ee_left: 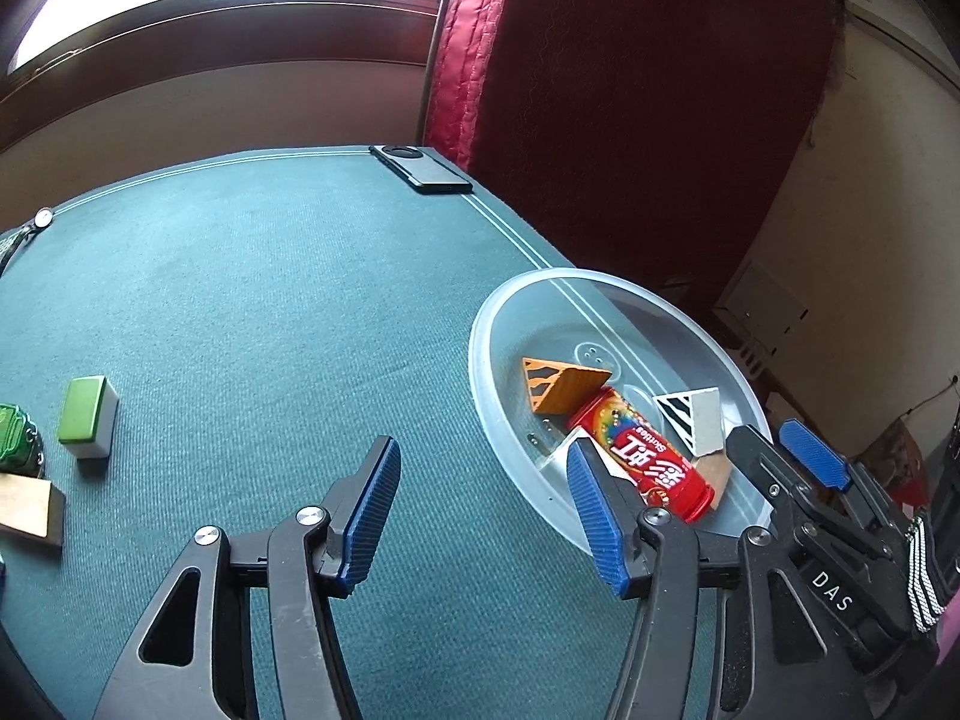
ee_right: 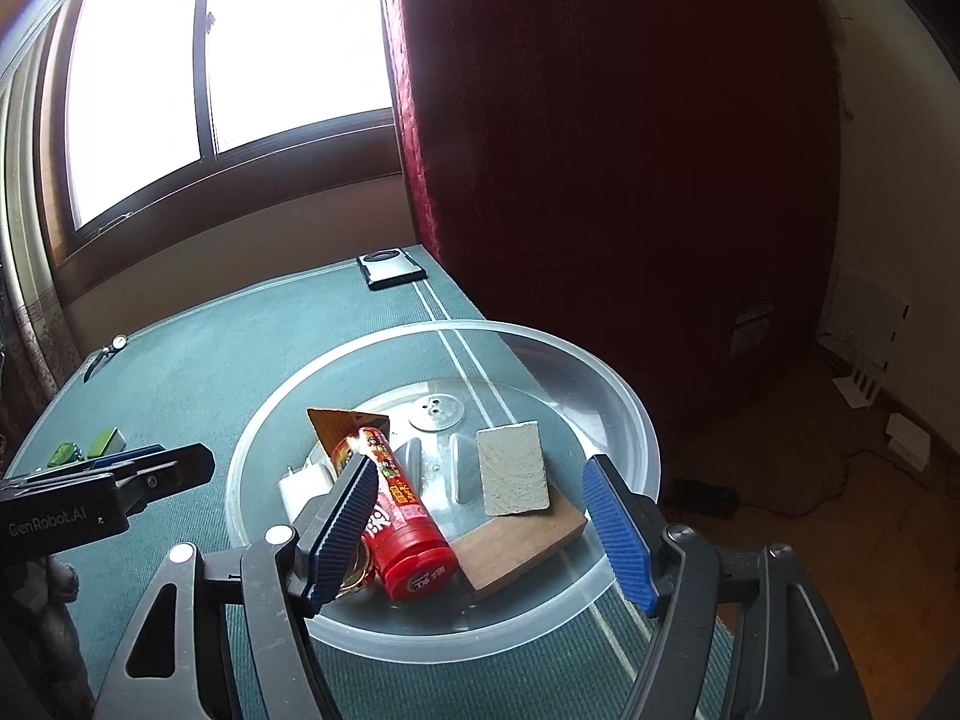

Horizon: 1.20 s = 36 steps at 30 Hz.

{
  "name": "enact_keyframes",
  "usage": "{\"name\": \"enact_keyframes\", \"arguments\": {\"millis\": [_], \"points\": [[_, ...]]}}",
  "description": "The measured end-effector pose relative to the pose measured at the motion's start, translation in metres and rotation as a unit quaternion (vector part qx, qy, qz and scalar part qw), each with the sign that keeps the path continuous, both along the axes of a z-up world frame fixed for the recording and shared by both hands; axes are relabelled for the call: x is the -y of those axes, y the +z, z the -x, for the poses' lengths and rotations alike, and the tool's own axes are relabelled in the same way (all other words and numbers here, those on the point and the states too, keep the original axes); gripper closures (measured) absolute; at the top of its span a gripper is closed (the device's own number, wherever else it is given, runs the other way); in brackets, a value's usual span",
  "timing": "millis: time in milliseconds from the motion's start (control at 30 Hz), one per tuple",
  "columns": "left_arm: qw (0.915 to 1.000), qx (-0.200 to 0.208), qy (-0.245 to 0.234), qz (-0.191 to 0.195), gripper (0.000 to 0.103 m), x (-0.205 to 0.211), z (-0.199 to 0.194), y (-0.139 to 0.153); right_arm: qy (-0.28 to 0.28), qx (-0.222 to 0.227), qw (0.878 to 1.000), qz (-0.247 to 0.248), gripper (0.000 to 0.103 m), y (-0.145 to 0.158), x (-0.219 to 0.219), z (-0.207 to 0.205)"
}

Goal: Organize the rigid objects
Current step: 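Open both tools to drop the orange tag and key ring into the bowl, then move the left tool to the white rectangular block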

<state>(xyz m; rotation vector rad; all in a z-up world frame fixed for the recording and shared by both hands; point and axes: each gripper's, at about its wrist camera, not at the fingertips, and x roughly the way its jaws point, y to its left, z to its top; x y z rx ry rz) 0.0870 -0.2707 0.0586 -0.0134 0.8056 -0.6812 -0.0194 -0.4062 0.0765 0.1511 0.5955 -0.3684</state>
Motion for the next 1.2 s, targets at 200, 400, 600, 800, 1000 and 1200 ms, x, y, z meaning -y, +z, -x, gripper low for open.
{"name": "enact_keyframes", "arguments": {"millis": [200, 400, 600, 800, 1000, 1200], "points": [[0.9997, -0.002, 0.020, -0.010, 0.040, -0.016, 0.003, -0.007, 0.007, 0.001, 1.000, 0.010, 0.029, 0.001, -0.009, 0.001], [0.9991, 0.000, 0.039, -0.017, 0.040, -0.037, 0.006, -0.011, 0.020, 0.001, 0.999, 0.030, 0.027, 0.002, -0.024, 0.000], [0.9974, -0.006, 0.070, -0.018, 0.040, -0.065, 0.005, -0.013, 0.043, -0.003, 0.998, 0.046, 0.022, 0.001, -0.042, 0.000], [0.9952, -0.008, 0.097, -0.013, 0.040, -0.098, 0.007, -0.014, 0.084, -0.026, 0.995, 0.044, 0.016, -0.004, -0.059, -0.002], [0.9912, -0.012, 0.130, -0.019, 0.040, -0.141, 0.011, -0.019, 0.107, -0.036, 0.992, 0.049, 0.016, -0.007, -0.076, 0.001], [0.9834, -0.007, 0.178, -0.033, 0.040, -0.189, 0.009, -0.021, 0.141, -0.046, 0.988, 0.052, 0.016, -0.009, -0.099, 0.003]]}}
